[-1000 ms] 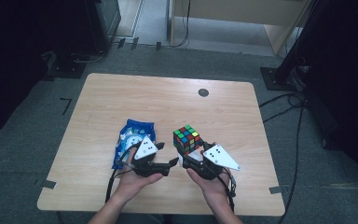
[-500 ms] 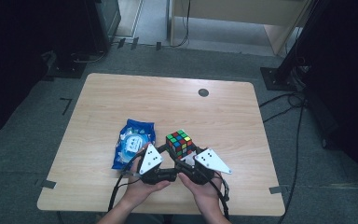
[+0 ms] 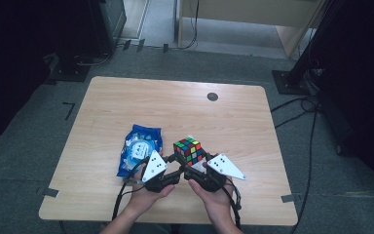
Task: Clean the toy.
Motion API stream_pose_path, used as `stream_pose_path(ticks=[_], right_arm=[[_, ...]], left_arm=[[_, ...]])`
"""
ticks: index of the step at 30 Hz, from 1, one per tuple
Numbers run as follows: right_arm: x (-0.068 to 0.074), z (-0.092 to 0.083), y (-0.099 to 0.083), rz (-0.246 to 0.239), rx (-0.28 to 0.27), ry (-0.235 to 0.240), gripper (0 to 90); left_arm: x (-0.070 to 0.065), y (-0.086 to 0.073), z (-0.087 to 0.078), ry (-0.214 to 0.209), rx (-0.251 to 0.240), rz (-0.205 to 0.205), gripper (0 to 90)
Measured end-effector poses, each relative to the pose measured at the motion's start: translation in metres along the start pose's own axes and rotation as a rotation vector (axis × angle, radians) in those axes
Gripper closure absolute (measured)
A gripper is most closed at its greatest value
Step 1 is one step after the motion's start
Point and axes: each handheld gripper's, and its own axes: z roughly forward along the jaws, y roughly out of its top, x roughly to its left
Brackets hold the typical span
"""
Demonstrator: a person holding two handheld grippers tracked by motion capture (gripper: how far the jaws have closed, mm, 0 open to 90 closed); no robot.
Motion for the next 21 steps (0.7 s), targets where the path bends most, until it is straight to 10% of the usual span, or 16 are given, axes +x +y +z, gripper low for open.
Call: stream_pose_path(ticks=[7,15,21], right_arm=[[-0.002,0.001,-0.003,0.055,0.009,0.024,34.3],[-0.011,-0.006,0.007,0.014,-0.054,0.000,34.5],[-0.025,-0.009,0.006,-0.024,-0.062,-0.033,34.5]], left_arm=[[-0.004,-0.001,0.004,-0.002,0.023,0.016,30.6],[0.004,-0.004,0.000,-0.038,0.020,0.045,28.1],[0.036,0.001,-0.017,-0.060,-0.031,-0.045,28.0]])
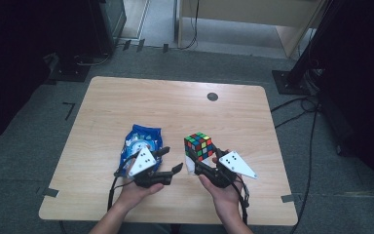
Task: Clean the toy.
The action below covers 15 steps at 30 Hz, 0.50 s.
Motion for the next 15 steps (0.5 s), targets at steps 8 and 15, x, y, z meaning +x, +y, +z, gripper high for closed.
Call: stream_pose_path(ticks=[8,15], right_arm=[[0.014,0.007,-0.014,-0.133,0.010,0.021,34.5],[0.028,0.012,-0.024,-0.208,0.014,0.046,34.5]], left_arm=[[0.019,0.018,-0.016,-0.110,-0.056,-0.225,24.7],[0.013,0.023,-0.008,-0.191,-0.002,-0.310,20.3]])
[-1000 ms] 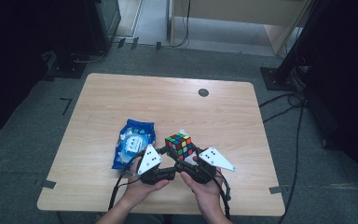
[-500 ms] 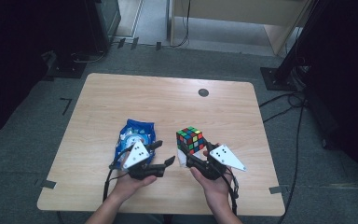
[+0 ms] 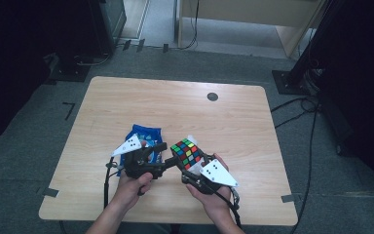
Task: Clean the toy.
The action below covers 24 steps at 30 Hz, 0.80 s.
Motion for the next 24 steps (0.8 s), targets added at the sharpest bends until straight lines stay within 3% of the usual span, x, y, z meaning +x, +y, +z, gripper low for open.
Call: stream_pose_path(ticks=[5,7,10,11,13,14,16,17,20,22,23,24], right_arm=[[0.009,0.002,-0.003,-0.056,0.002,0.007,34.5],[0.012,0.003,-0.004,-0.075,0.002,0.005,34.5],[0.015,0.003,-0.006,-0.099,0.001,0.005,34.5],[0.016,0.003,-0.006,-0.118,-0.002,0.004,34.5],[0.017,0.003,-0.006,-0.125,0.003,-0.002,34.5],[0.018,0.004,-0.007,-0.150,0.003,-0.001,34.5],[0.017,0.005,-0.008,-0.173,0.011,-0.008,34.5],[0.018,0.005,-0.010,-0.161,0.022,-0.014,34.5],[0.017,0.006,-0.010,-0.169,0.033,-0.011,34.4],[0.017,0.006,-0.011,-0.173,0.036,-0.010,34.4],[0.019,0.007,-0.011,-0.177,0.055,-0.018,34.4],[0.019,0.007,-0.012,-0.175,0.062,-0.019,34.3]], left_arm=[[-0.004,-0.001,0.007,0.009,0.051,-0.015,20.0],[-0.007,0.000,0.010,0.030,0.074,-0.020,22.0],[-0.011,0.000,0.009,0.090,0.072,-0.014,27.3],[-0.011,0.001,0.009,0.087,0.075,-0.023,31.3],[-0.010,0.001,0.008,0.085,0.074,-0.031,31.6],[-0.010,0.000,0.009,0.091,0.089,-0.028,32.2],[-0.011,0.000,0.009,0.099,0.090,-0.019,34.0],[-0.014,0.000,0.009,0.121,0.101,0.011,34.1],[-0.015,-0.001,0.010,0.136,0.108,0.030,34.2],[-0.017,-0.001,0.011,0.151,0.120,0.053,34.4],[-0.019,-0.001,0.012,0.167,0.133,0.088,34.4],[-0.019,-0.001,0.012,0.167,0.133,0.088,34.4]])
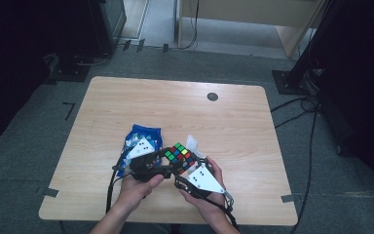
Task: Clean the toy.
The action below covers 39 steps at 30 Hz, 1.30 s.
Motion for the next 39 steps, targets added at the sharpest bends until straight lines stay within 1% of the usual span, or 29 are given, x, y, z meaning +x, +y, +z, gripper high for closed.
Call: stream_pose_path(ticks=[1,2,3,6,7,8,9,10,11,12,13,16,17,18,20,21,22,23,24,25,26,27,28,29,30,32,34,36,39], right_arm=[[0.000,0.000,0.000,-0.004,0.003,0.001,34.3],[0.000,0.000,0.000,-0.004,0.003,0.001,34.3],[0.000,0.001,0.000,-0.006,0.014,0.004,34.1],[0.000,0.001,0.001,0.001,0.029,0.018,33.2],[0.000,0.001,0.002,0.004,0.032,0.019,32.9],[0.000,0.001,0.002,0.004,0.032,0.019,32.9],[0.000,0.001,0.002,0.012,0.036,0.024,32.4],[0.001,0.002,0.002,0.012,0.039,0.025,32.2],[0.001,0.002,0.001,0.009,0.040,0.025,32.0],[0.002,0.002,0.001,0.009,0.047,0.024,31.8],[0.002,0.003,0.001,0.013,0.051,0.025,31.7],[0.002,0.003,0.000,0.017,0.054,0.027,31.7],[0.001,0.003,0.000,0.022,0.051,0.031,31.8],[0.001,0.003,0.000,0.034,0.053,0.031,31.9],[0.001,0.003,0.000,0.038,0.052,0.033,31.9],[0.001,0.003,0.000,0.050,0.053,0.038,31.9],[0.001,0.003,0.000,0.050,0.053,0.038,31.9],[0.001,0.003,0.000,0.049,0.049,0.039,31.8],[0.000,0.002,0.001,0.047,0.047,0.040,31.7],[0.000,0.002,0.001,0.046,0.046,0.041,31.3],[0.001,0.003,0.001,0.048,0.048,0.044,30.8],[0.001,0.003,0.001,0.050,0.052,0.044,30.5],[0.002,0.003,0.001,0.049,0.055,0.044,30.4],[0.001,0.004,0.001,0.041,0.052,0.048,30.2],[0.002,0.004,0.001,0.047,0.057,0.046,30.1],[0.003,0.004,0.001,0.046,0.060,0.047,29.6],[0.004,0.004,0.001,0.048,0.060,0.045,28.8],[0.003,0.005,0.002,0.039,0.056,0.043,28.3],[0.003,0.004,0.002,0.048,0.065,0.036,28.2]], left_arm=[[-0.003,0.000,0.000,0.019,0.009,0.043,34.5],[-0.003,0.000,0.000,0.019,0.009,0.043,34.5],[-0.007,0.000,0.000,0.037,0.019,0.094,34.5],[-0.013,0.000,0.000,0.057,0.029,0.167,34.5],[-0.014,0.001,0.000,0.063,0.034,0.186,34.5],[-0.014,0.001,0.000,0.063,0.034,0.186,34.5],[-0.016,0.001,0.000,0.076,0.046,0.217,34.5],[-0.017,0.001,0.000,0.085,0.054,0.235,34.6],[-0.018,0.000,0.001,0.091,0.060,0.244,34.6],[-0.018,0.000,0.001,0.091,0.060,0.244,34.6],[-0.019,0.000,0.001,0.098,0.073,0.254,34.6],[-0.019,0.000,0.001,0.097,0.074,0.246,34.6],[-0.017,0.001,0.001,0.088,0.074,0.227,34.6],[-0.016,0.001,0.001,0.086,0.074,0.222,34.6],[-0.015,0.001,0.001,0.085,0.075,0.216,34.5],[-0.014,0.002,0.001,0.084,0.078,0.202,34.6],[-0.014,0.002,0.001,0.084,0.078,0.202,34.6],[-0.011,0.002,0.001,0.070,0.074,0.175,34.5],[-0.011,0.002,0.001,0.070,0.074,0.175,34.6],[-0.007,0.003,-0.001,0.053,0.070,0.147,34.6],[-0.007,0.003,-0.001,0.053,0.070,0.147,34.6],[-0.003,0.005,-0.003,0.030,0.060,0.115,34.6],[-0.002,0.005,-0.004,0.029,0.056,0.108,34.6],[-0.001,0.006,-0.005,0.031,0.052,0.103,34.6],[-0.001,0.006,-0.005,0.032,0.050,0.101,34.6],[-0.001,0.006,-0.006,0.035,0.051,0.105,34.6],[-0.001,0.006,-0.005,0.034,0.057,0.109,34.6],[-0.003,0.005,-0.003,0.032,0.060,0.113,34.6],[-0.006,0.004,-0.001,0.025,0.072,0.115,34.6]])
